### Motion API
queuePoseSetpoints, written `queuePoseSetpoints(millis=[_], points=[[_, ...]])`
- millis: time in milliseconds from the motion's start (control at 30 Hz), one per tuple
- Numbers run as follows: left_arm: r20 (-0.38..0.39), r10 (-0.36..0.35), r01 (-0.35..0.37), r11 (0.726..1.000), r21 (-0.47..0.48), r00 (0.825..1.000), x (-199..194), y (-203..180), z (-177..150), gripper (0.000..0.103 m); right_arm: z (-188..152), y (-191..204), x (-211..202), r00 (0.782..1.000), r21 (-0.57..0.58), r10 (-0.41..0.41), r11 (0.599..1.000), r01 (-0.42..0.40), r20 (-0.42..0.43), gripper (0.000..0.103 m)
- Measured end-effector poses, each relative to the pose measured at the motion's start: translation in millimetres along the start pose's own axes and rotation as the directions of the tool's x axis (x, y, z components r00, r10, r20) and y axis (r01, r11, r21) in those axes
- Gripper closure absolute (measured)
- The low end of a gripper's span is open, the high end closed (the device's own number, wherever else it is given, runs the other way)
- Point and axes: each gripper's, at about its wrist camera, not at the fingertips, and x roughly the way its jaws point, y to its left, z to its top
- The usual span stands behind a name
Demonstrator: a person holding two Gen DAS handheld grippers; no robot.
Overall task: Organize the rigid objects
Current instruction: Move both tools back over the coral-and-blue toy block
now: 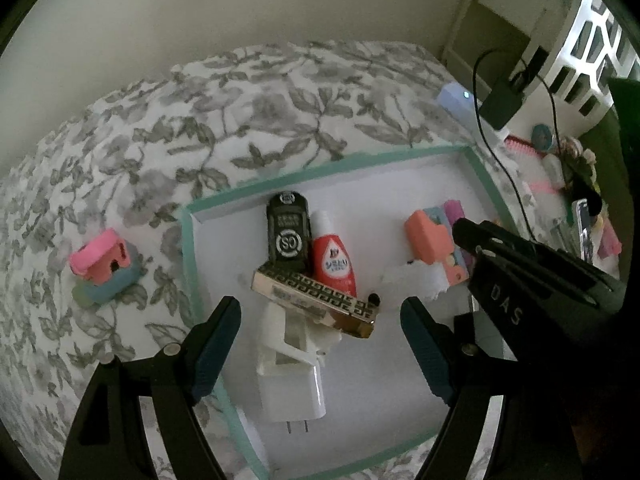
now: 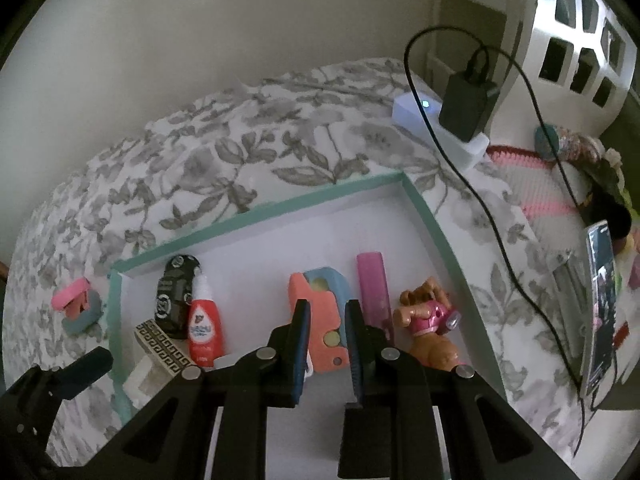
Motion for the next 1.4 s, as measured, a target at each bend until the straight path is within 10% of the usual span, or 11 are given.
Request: queuePoseSetpoints(millis=[700, 833, 1133, 1400], points=[[0.068, 0.114, -0.093, 0.96, -0.263, 0.991, -24, 93, 6, 0.019, 4, 33, -23, 0.997, -0.086, 0.025, 0.996, -0.019, 0.068, 0.082], [0.069, 0.151, -0.125, 0.947, -0.296, 0.986, -24, 106, 4, 0.018, 0, 46, -19, 0.998, -0.119, 0.023, 0.993, -0.015, 0.065, 0.041], [0.086, 0.21, -0.17, 0.927, -0.333, 0.974, -26, 124, -1, 0.005, -6, 59, -14, 0.997, -0.157, 0.042, 0.987, -0.032, 0.062, 0.0], [0.073, 0.208, -0.165, 0.909, -0.383, 0.975, -22, 139, -3, 0.005, -7, 58, -8, 0.997, -0.137, 0.061, 0.989, -0.055, 0.038, 0.0]])
